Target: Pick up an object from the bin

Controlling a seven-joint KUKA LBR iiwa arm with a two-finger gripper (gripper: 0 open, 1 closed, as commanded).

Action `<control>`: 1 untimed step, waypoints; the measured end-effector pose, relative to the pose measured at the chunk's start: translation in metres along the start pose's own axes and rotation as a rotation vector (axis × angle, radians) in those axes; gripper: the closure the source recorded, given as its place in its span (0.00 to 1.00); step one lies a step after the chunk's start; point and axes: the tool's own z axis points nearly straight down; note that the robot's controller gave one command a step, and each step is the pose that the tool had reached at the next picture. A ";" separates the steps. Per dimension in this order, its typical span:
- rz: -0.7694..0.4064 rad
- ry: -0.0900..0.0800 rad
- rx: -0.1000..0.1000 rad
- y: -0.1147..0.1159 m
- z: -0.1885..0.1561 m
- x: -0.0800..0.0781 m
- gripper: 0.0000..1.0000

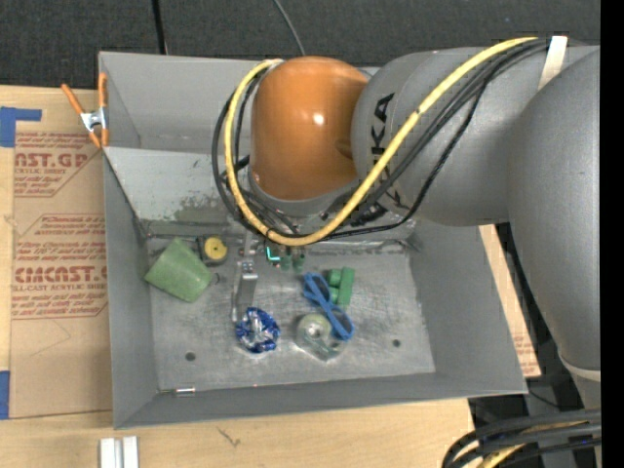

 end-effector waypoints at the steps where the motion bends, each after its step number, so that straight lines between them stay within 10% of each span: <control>1: -0.286 0.000 0.002 -0.030 0.119 0.049 0.00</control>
Offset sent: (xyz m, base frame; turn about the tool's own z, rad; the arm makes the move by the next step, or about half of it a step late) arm -0.0472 -0.0303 -0.1154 -0.2862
